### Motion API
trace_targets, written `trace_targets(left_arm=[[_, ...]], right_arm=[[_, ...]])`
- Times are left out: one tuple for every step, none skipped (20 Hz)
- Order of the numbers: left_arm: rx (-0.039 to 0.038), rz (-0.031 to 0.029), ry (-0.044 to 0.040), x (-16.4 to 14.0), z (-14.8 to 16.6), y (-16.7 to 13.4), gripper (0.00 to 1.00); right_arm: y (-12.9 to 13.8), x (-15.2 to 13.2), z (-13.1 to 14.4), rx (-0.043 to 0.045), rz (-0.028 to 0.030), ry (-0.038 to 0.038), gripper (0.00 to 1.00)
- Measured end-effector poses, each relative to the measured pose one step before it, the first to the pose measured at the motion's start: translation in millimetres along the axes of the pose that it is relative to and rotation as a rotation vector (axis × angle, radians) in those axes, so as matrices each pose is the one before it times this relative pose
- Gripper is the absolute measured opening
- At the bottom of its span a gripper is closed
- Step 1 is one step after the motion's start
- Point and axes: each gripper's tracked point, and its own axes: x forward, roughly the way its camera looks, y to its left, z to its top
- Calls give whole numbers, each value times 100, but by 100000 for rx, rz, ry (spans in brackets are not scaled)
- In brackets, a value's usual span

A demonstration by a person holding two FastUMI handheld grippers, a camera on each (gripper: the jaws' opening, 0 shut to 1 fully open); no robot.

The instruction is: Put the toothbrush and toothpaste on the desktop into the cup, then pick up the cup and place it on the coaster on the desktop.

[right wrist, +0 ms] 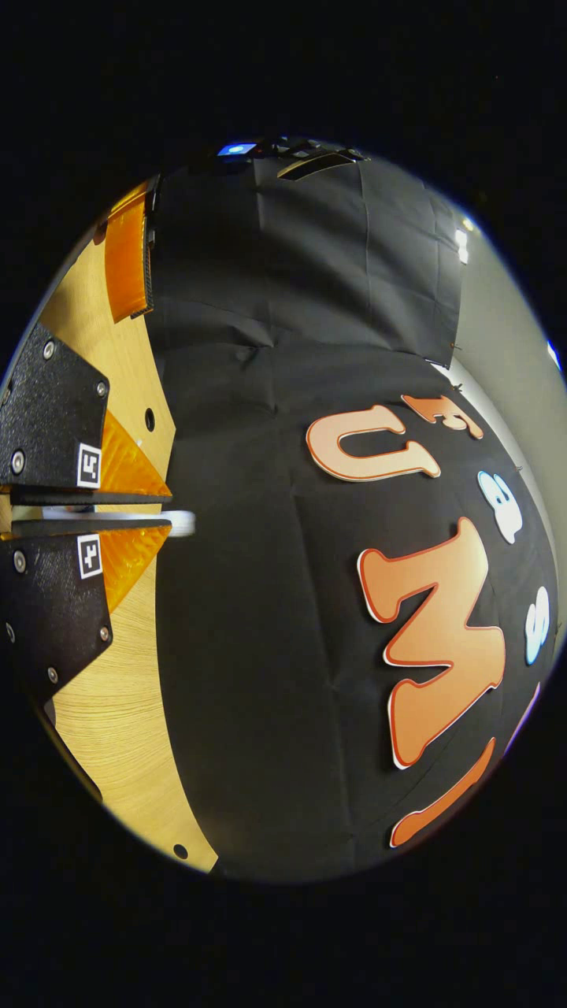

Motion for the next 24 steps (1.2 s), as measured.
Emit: trace_targets(left_arm=[[215, -184, 294, -1, -108, -290, 98], [343, 14, 260, -38, 117, -236, 98], [672, -19, 71, -240, 197, -153, 98], [1260, 373, 448, -70, 99, -182, 98], [1797, 29, 94, 8, 97, -377, 98], [1796, 953, 458, 35, 101, -328, 98], [1025, 1938, 846, 142, -163, 22, 98], [492, -48, 1683, 42, -290, -543, 98], [95, 224, 1311, 127, -264, -466, 98], [650, -409, 1120, 263, -107, -550, 97], [1025, 46, 816, 121, -69, -370, 97], [1506, -526, 1016, 323, -7, -525, 97], [1715, -2043, 2295, 288, -204, -1031, 97], [1076, -2474, 3714, 379, -569, -1157, 97], [1206, -1459, 3661, 254, -755, -843, 97], [1962, 593, 3815, 562, -471, -224, 97], [1453, 274, 2427, 171, -353, -204, 97], [461, -129, 2335, 547, -179, -384, 98], [-298, -1120, 3148, 409, -372, -444, 97], [-978, -1334, 3015, 504, -308, -525, 97], [50, -114, 4311, 630, -565, -33, 97], [720, 907, 3316, 406, -203, 234, 97], [255, 767, 2736, 555, -162, -146, 98], [715, 942, 2814, 290, -233, 16, 98]], right_arm=[[-113, -323, -23, -131, -239, 750, 8], [-94, -400, 73, -75, -121, 580, 8], [9, -440, 261, -106, 168, 78, 9], [-39, -535, 225, -410, -140, 325, 10], [-78, -393, 347, -386, -329, 422, 13], [-278, -366, 48, -517, -1350, 1541, 16], [-219, -422, 3, -1055, -859, 1207, 24], [-100, -557, 156, -1096, -690, 684, 24], [-192, -668, 176, -1089, -584, 282, 41], [53, -456, 311, -1027, 147, -277, 54], [4, -494, 482, -834, 35, -776, 65], [-163, -652, 440, -633, -142, -785, 71], [-177, -572, 493, -568, -325, -597, 81], [-222, -593, 420, -853, -769, -44, 85], [-379, -597, 452, -982, -1144, -377, 92], [-293, -646, 675, -1676, -812, -540, 94], [-538, -739, 444, -2432, -1286, -404, 96], [-521, -515, 223, -2137, -1032, -391, 96], [-526, -650, 476, -2196, -1094, -708, 97], [-449, -456, 450, -995, -957, -618, 97], [-559, -502, 405, -194, -1211, -341, 96], [-463, -446, 376, 324, -1319, -131, 96], [-354, -358, 206, 382, -793, 95, 97], [-350, -373, 275, 327, -961, -11, 97]])
